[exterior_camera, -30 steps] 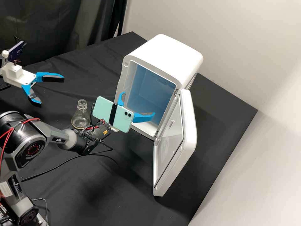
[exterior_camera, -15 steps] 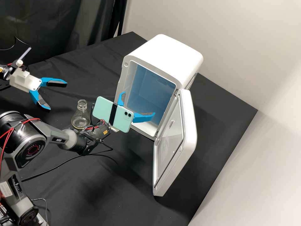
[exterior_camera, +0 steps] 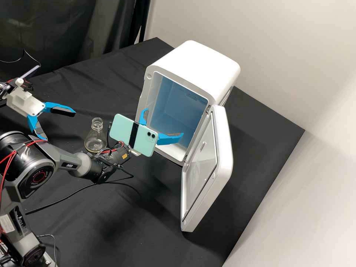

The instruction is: Place the flask in the incubator

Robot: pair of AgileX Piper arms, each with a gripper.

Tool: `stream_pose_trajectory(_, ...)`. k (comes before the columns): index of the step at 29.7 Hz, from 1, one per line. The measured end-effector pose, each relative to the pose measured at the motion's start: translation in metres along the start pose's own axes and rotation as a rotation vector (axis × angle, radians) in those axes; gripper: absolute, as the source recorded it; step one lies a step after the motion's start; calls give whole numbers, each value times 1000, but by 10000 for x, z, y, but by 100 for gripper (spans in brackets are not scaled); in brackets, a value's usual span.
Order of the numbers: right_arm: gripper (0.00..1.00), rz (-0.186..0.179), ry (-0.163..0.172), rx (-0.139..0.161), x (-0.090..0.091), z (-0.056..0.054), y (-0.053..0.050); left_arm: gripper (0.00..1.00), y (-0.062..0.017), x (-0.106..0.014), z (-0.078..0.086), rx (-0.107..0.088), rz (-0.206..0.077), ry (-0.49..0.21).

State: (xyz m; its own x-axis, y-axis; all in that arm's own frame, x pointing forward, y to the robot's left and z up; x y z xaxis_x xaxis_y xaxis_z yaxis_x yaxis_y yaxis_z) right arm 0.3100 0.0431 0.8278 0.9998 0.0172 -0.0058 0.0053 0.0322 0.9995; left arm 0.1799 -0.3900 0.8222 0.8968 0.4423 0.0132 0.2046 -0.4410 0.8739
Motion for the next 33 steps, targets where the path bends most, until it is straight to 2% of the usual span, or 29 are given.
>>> stream_pose_trajectory(2, 100, 0, 0, 0, 0, 0, 0, 100, -1, -30, -22, 8, 14, 33)
stream_pose_trajectory(4, 100, 0, 0, 0, 0, 0, 0, 100, 7, -59, -36, -4, 36, 46)
stream_pose_trajectory(8, 100, 0, 0, 0, 0, 0, 0, 100, 61, -102, -21, -9, 80, 33)
stream_pose_trajectory(13, 100, 0, 0, 0, 0, 0, 0, 100, 116, -136, -63, -16, 112, 57)
stream_pose_trajectory(14, 100, 0, 0, 0, 0, 0, 0, 100, 119, -143, -80, -16, 108, 66)
stream_pose_trajectory(16, 100, 0, 0, 0, 0, 0, 0, 100, 114, -159, -124, -29, 83, 89)
stream_pose_trajectory(17, 100, 0, 0, 0, 0, 0, 0, 100, 110, -178, -152, -39, 63, 101)
stream_pose_trajectory(20, 100, 0, 0, 0, 0, 0, 0, 100, 83, -201, -188, -50, 12, 115)
stream_pose_trajectory(22, 100, 0, 0, 0, 0, 0, 0, 100, 63, -212, -189, -43, -11, 109)
stream_pose_trajectory(30, 100, 0, 0, 0, 0, 0, 0, 100, -22, -267, -174, -33, -38, 90)
stream_pose_trajectory(33, 100, 0, 0, 0, 0, 0, 0, 100, -12, -301, -153, -31, -26, 71)
